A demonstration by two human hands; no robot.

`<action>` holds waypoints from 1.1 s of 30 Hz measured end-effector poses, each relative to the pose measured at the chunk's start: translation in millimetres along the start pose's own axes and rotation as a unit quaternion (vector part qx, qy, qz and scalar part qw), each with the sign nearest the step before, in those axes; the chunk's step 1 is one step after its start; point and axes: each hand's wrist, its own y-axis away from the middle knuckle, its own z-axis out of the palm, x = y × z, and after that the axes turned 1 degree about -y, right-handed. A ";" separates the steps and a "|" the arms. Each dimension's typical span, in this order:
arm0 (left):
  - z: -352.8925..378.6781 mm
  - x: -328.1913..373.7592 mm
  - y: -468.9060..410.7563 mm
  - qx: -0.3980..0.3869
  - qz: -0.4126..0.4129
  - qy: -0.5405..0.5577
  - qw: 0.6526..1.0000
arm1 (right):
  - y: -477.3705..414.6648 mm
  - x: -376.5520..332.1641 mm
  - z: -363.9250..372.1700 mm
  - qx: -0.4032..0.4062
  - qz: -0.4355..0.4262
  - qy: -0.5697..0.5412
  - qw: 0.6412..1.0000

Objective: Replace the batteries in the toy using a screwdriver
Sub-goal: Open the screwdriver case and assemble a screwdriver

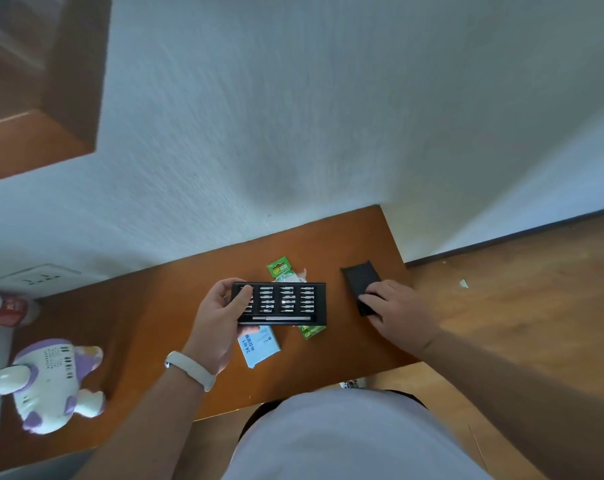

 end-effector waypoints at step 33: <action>35.8 40.4 25.1 -0.016 0.039 -0.021 0.999 | -92.4 -61.1 -99.0 -0.182 0.114 -0.421 0.881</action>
